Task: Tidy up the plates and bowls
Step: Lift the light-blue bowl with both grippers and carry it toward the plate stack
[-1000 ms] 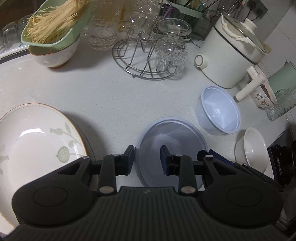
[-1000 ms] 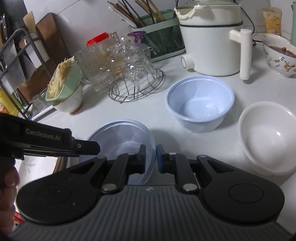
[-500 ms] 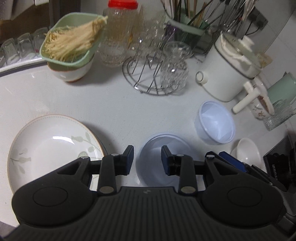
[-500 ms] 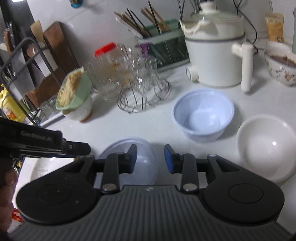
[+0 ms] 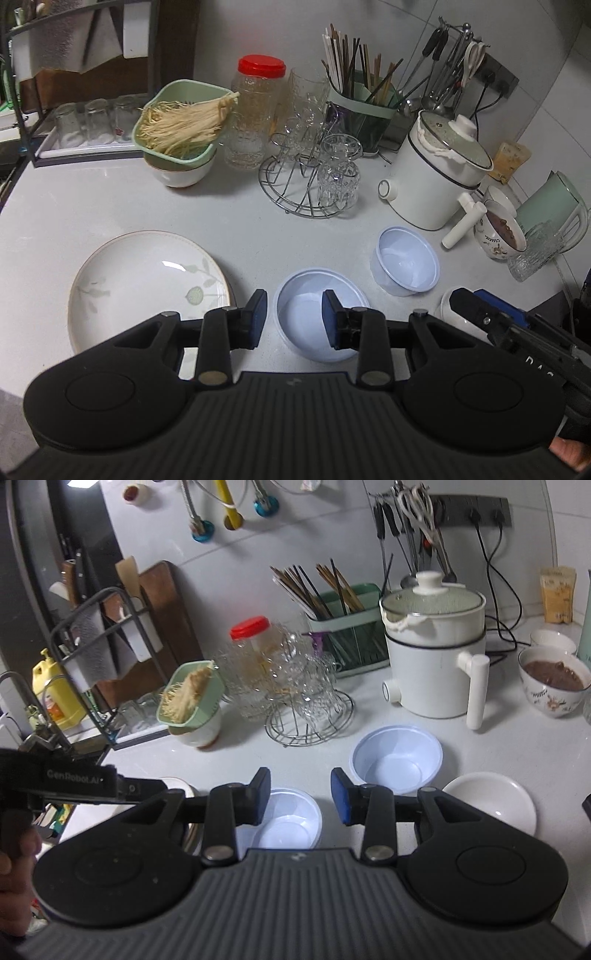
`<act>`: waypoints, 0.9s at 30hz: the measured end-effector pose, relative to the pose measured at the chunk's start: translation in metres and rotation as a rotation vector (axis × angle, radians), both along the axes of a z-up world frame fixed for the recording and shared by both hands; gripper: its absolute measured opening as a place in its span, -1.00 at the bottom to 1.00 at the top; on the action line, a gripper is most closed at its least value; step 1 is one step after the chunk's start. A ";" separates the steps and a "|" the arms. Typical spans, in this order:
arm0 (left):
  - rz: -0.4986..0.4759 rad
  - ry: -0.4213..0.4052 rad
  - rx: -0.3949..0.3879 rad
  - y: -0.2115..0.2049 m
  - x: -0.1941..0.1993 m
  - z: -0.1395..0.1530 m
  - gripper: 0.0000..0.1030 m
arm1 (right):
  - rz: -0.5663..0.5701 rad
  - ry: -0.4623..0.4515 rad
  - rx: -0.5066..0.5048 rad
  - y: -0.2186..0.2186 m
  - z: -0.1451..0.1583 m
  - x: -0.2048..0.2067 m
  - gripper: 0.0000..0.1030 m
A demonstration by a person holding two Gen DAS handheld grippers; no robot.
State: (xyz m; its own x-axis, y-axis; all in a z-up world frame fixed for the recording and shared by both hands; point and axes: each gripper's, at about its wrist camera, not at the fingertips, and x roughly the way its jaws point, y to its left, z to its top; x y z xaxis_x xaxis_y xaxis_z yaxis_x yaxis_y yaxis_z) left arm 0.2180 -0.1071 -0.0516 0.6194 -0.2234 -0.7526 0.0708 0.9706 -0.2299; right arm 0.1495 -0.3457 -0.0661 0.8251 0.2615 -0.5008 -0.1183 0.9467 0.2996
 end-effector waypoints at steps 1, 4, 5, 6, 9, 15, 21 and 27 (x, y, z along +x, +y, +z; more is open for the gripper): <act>0.004 -0.004 -0.005 0.001 -0.005 0.002 -0.28 | 0.006 -0.005 -0.006 0.000 0.003 -0.005 -0.25; 0.013 -0.010 -0.023 0.003 -0.021 0.008 -0.28 | 0.020 -0.013 -0.015 0.002 0.010 -0.017 -0.25; 0.013 -0.012 -0.025 0.004 -0.025 0.010 -0.27 | 0.022 -0.014 -0.016 0.001 0.011 -0.020 -0.25; 0.014 -0.013 -0.029 0.004 -0.029 0.012 -0.28 | 0.022 -0.014 -0.017 0.002 0.012 -0.023 -0.25; 0.012 -0.016 -0.037 0.004 -0.037 0.014 -0.28 | 0.016 -0.006 -0.026 0.002 0.014 -0.031 -0.25; -0.049 -0.009 -0.035 0.001 -0.040 0.020 -0.28 | -0.015 0.014 -0.023 -0.001 0.018 -0.044 -0.25; -0.111 -0.013 -0.040 -0.003 -0.036 0.028 -0.28 | -0.074 0.030 -0.045 -0.013 0.025 -0.053 -0.25; -0.145 -0.023 -0.044 -0.006 -0.033 0.030 -0.23 | -0.128 0.068 -0.050 -0.019 0.021 -0.058 -0.25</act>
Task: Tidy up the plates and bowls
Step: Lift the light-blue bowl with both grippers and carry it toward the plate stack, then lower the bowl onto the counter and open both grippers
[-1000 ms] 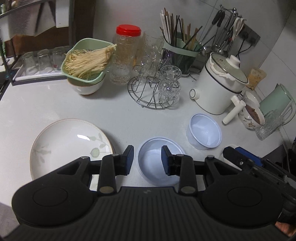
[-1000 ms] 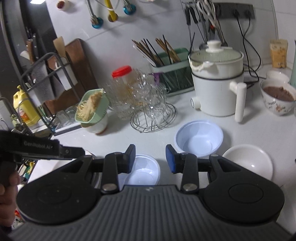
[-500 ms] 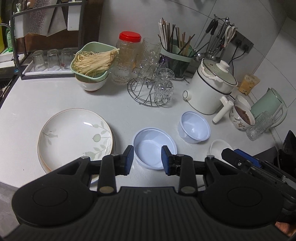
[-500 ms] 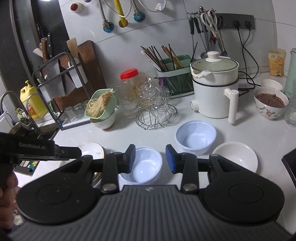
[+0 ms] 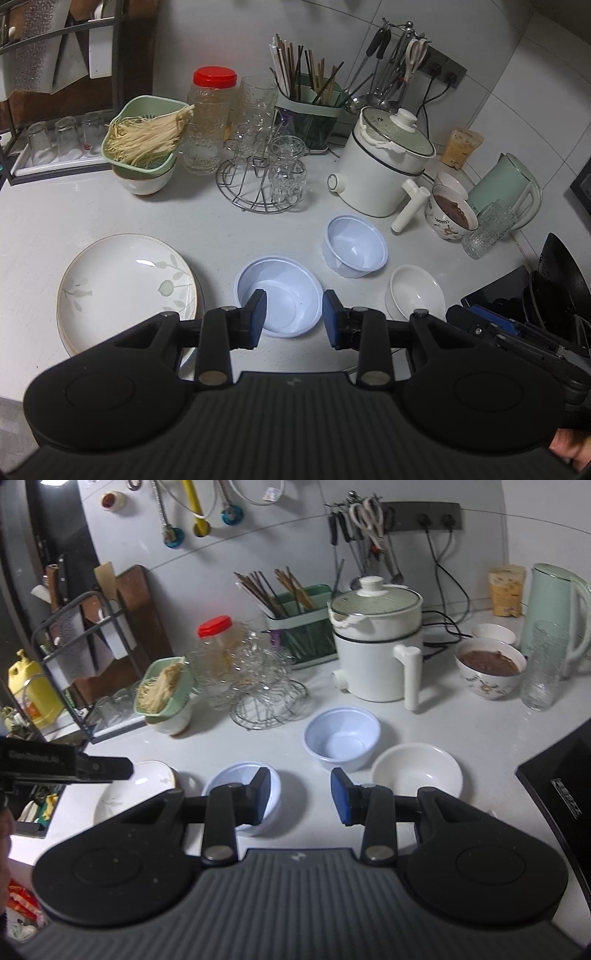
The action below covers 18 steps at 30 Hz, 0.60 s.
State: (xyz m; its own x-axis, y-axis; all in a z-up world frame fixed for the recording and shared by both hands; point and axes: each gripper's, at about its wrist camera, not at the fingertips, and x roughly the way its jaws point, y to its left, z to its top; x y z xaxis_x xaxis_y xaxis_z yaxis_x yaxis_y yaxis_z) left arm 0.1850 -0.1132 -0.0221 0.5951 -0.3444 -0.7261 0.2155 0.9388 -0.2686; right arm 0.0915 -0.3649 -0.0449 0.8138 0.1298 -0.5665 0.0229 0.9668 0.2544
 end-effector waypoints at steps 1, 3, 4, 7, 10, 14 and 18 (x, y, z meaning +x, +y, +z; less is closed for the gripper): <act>-0.005 -0.002 0.002 0.000 0.001 0.000 -0.21 | -0.010 0.006 0.004 -0.001 0.000 -0.001 -0.25; -0.017 -0.008 0.002 -0.001 0.005 0.000 -0.13 | -0.026 0.011 0.004 -0.001 -0.002 -0.001 -0.25; -0.023 -0.010 0.004 -0.001 0.007 0.000 -0.11 | -0.031 0.014 0.003 0.000 -0.002 0.000 -0.25; -0.041 -0.006 0.005 -0.003 0.015 -0.001 0.01 | -0.047 0.023 -0.002 0.002 -0.002 0.001 -0.21; -0.062 -0.005 -0.016 -0.001 0.023 0.000 0.38 | -0.060 0.013 -0.024 0.006 0.000 0.001 0.57; -0.091 -0.012 0.003 0.001 0.033 0.000 0.49 | -0.091 0.024 -0.048 0.012 0.000 0.005 0.67; -0.121 -0.024 0.029 0.002 0.040 -0.001 0.73 | -0.111 0.040 -0.025 0.016 0.000 0.011 0.67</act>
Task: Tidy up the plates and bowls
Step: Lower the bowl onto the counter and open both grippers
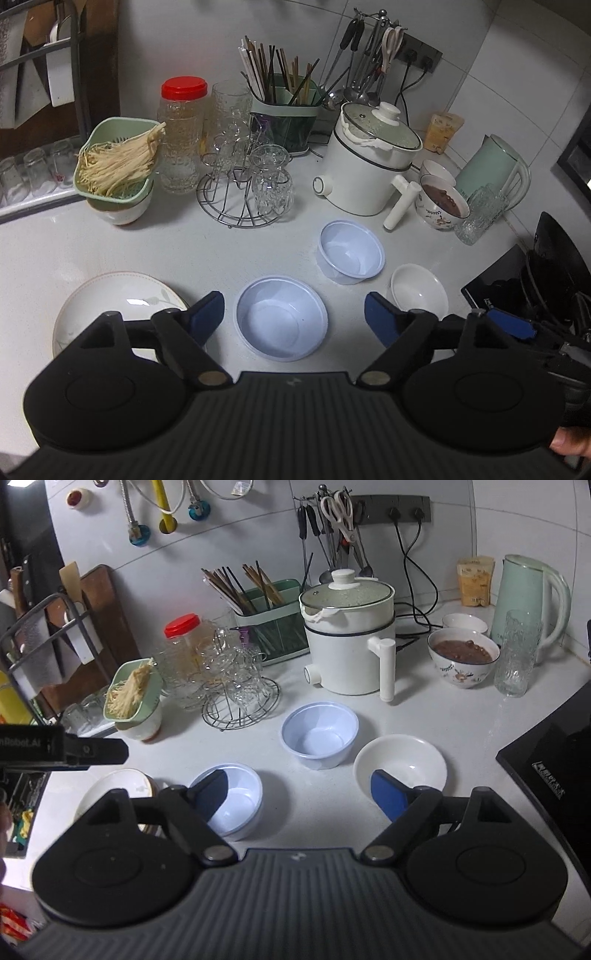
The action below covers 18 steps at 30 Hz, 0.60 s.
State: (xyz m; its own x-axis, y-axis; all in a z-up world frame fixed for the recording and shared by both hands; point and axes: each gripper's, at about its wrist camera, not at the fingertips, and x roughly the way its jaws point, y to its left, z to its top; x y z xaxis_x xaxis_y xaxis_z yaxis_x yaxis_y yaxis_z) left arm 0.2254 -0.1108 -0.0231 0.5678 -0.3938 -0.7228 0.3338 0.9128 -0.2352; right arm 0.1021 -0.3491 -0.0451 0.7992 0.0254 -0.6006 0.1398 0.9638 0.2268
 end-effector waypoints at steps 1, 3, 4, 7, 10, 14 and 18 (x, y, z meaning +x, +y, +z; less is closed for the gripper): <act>-0.004 -0.001 -0.005 0.001 0.002 0.000 0.76 | -0.002 0.001 0.001 0.002 0.000 0.001 0.67; -0.016 -0.003 -0.013 0.002 0.006 -0.002 0.86 | -0.008 0.003 -0.002 0.005 0.001 0.004 0.67; -0.022 -0.008 -0.011 0.001 0.007 -0.004 0.88 | -0.012 0.002 -0.004 0.007 0.001 0.005 0.67; -0.036 -0.014 0.008 -0.003 0.013 -0.011 0.89 | -0.028 0.001 0.004 0.010 -0.002 0.007 0.67; -0.046 -0.003 0.003 -0.006 0.018 -0.018 0.89 | -0.051 -0.001 0.004 0.010 -0.004 0.006 0.67; -0.057 0.015 -0.012 -0.009 0.026 -0.024 0.89 | -0.084 0.019 0.003 0.006 -0.007 0.007 0.66; -0.074 0.028 -0.010 -0.017 0.038 -0.031 0.89 | -0.113 0.021 -0.001 0.000 -0.008 0.008 0.66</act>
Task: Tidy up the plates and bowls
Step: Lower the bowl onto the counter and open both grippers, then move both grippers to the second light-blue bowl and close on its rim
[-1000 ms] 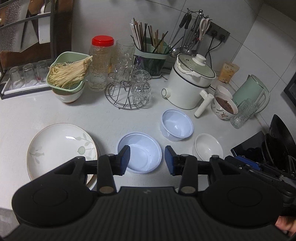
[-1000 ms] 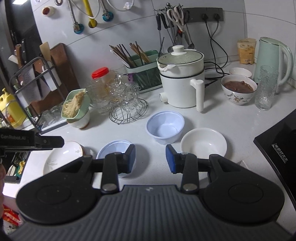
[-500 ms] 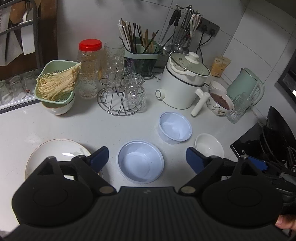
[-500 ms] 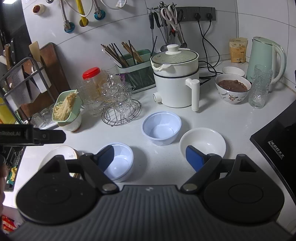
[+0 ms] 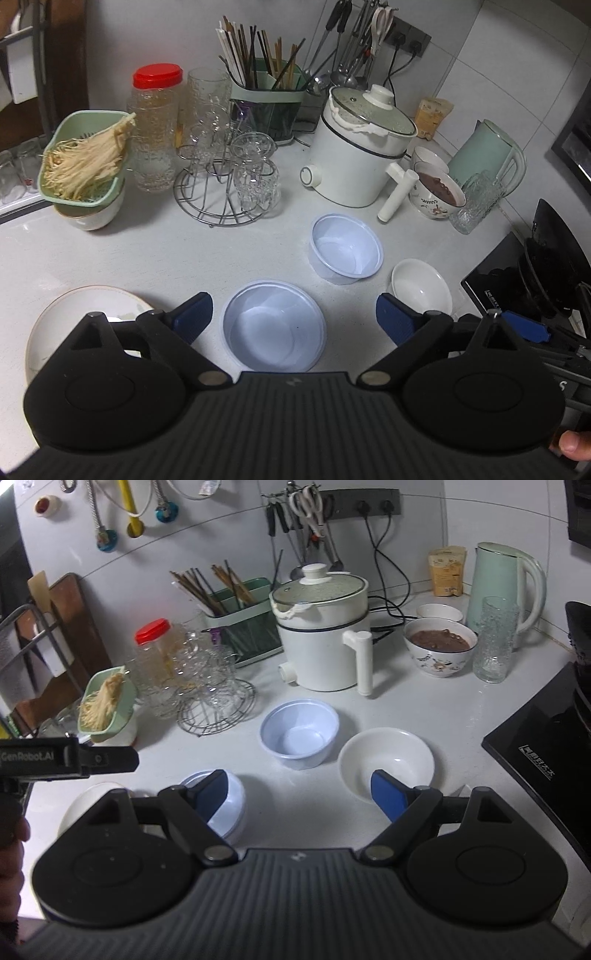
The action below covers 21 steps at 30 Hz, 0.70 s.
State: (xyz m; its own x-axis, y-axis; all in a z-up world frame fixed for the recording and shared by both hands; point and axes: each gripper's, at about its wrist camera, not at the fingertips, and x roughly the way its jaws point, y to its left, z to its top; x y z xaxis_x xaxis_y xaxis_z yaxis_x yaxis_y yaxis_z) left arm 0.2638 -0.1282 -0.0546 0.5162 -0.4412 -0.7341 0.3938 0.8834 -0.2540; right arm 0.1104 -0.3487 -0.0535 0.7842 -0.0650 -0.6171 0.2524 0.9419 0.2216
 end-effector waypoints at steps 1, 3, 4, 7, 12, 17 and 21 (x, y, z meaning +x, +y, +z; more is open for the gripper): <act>-0.005 0.003 0.002 -0.002 0.003 -0.001 0.89 | -0.009 0.003 0.005 -0.002 0.000 0.001 0.66; -0.014 0.006 -0.001 -0.005 0.009 -0.003 0.89 | -0.020 0.006 0.018 -0.005 -0.002 0.003 0.66; -0.019 0.008 -0.003 -0.007 0.011 -0.004 0.89 | -0.024 0.008 0.020 -0.006 -0.003 0.005 0.66; -0.030 0.008 0.004 -0.013 0.021 -0.008 0.89 | -0.033 0.014 0.020 -0.009 -0.006 0.011 0.66; -0.034 0.018 0.006 -0.023 0.039 -0.014 0.89 | -0.046 0.012 0.029 -0.015 -0.010 0.027 0.66; -0.029 0.043 0.015 -0.033 0.060 -0.026 0.89 | -0.043 0.025 0.055 -0.024 -0.018 0.049 0.65; -0.015 0.065 -0.013 -0.040 0.073 -0.032 0.88 | -0.028 0.041 0.066 -0.034 -0.025 0.069 0.65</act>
